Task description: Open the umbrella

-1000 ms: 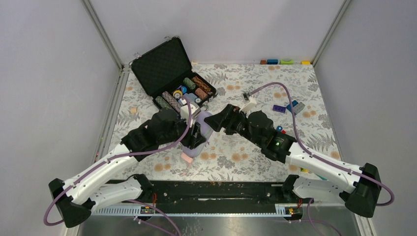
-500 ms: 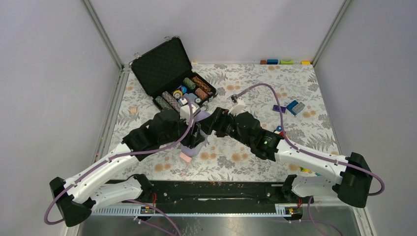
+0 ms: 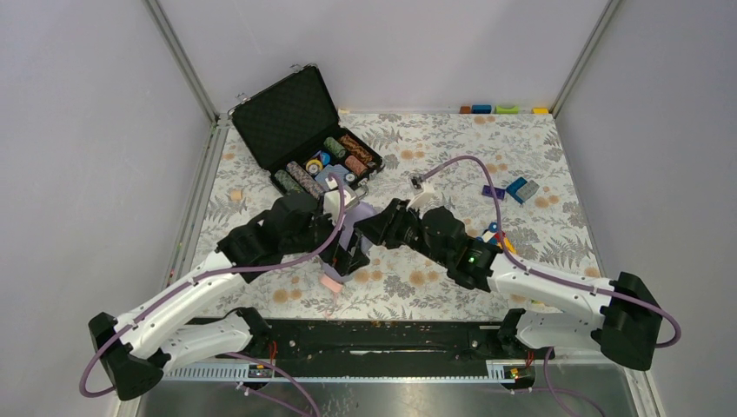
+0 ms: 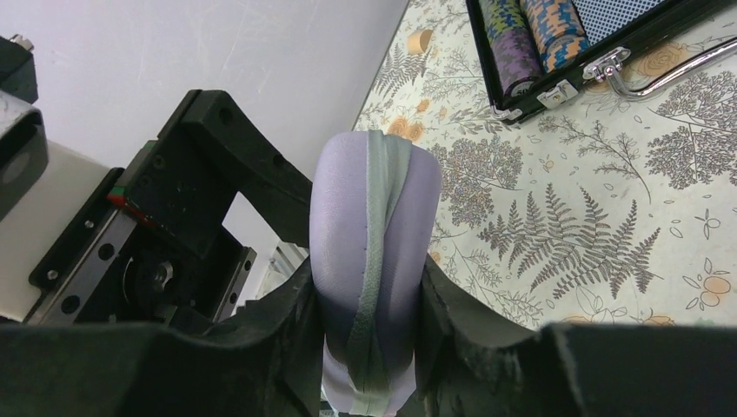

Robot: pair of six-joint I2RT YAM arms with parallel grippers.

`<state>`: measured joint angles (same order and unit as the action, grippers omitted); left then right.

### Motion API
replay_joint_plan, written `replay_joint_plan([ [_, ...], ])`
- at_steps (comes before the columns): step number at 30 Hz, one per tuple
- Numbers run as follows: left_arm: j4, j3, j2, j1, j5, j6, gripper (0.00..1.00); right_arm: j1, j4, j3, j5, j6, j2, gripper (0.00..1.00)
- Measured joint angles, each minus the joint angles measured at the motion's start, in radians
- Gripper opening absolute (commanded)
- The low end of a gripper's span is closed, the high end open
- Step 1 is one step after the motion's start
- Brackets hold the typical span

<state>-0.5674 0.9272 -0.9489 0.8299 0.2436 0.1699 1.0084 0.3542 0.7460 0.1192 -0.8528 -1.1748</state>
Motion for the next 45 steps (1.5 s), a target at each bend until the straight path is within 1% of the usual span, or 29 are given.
replay_joint_plan([
  [3, 0.004, 0.005, 0.005, -0.005, 0.046, -0.006, 0.99, 0.002, 0.002, -0.021, 0.003, 0.022, 0.038, 0.00],
  [10, 0.042, 0.037, 0.022, -0.023, 0.106, 0.000, 0.99, 0.013, -0.077, -0.027, 0.072, 0.141, 0.166, 0.00],
  [14, 0.080, 0.039, 0.112, -0.083, 0.130, 0.026, 0.99, 0.010, -0.092, -0.085, 0.127, 0.204, 0.302, 0.00],
  [17, 0.145, 0.037, 0.174, -0.135, 0.187, 0.054, 0.99, 0.010, -0.093, -0.123, 0.120, 0.233, 0.388, 0.00],
  [19, 0.186, 0.037, 0.188, -0.143, 0.259, 0.068, 0.99, 0.009, -0.073, -0.139, 0.084, 0.244, 0.422, 0.00],
  [23, 0.253, 0.027, 0.162, -0.143, 0.427, 0.095, 0.99, 0.008, 0.047, -0.169, -0.048, 0.246, 0.449, 0.00],
  [25, 0.273, 0.016, 0.142, -0.140, 0.481, 0.107, 0.99, 0.008, 0.100, -0.176, -0.098, 0.245, 0.448, 0.00],
  [30, 0.278, 0.006, 0.093, -0.117, 0.506, 0.121, 0.99, 0.008, 0.229, -0.185, -0.216, 0.245, 0.448, 0.00],
  [37, 0.279, 0.006, 0.016, -0.060, 0.558, 0.142, 0.98, 0.007, 0.281, -0.200, -0.272, 0.247, 0.433, 0.00],
  [38, 0.277, 0.006, 0.013, -0.054, 0.558, 0.144, 0.96, 0.007, 0.289, -0.201, -0.275, 0.247, 0.428, 0.00],
  [40, 0.277, 0.006, 0.013, -0.047, 0.559, 0.147, 0.81, 0.007, 0.303, -0.201, -0.278, 0.246, 0.422, 0.00],
  [42, 0.284, 0.006, 0.013, -0.042, 0.565, 0.159, 0.54, 0.007, 0.314, -0.201, -0.278, 0.246, 0.420, 0.00],
  [44, 0.293, 0.006, 0.013, -0.036, 0.579, 0.177, 0.36, 0.005, 0.315, -0.201, -0.270, 0.248, 0.417, 0.00],
  [45, 0.297, 0.006, 0.013, -0.033, 0.587, 0.181, 0.28, 0.005, 0.318, -0.201, -0.269, 0.248, 0.414, 0.00],
])
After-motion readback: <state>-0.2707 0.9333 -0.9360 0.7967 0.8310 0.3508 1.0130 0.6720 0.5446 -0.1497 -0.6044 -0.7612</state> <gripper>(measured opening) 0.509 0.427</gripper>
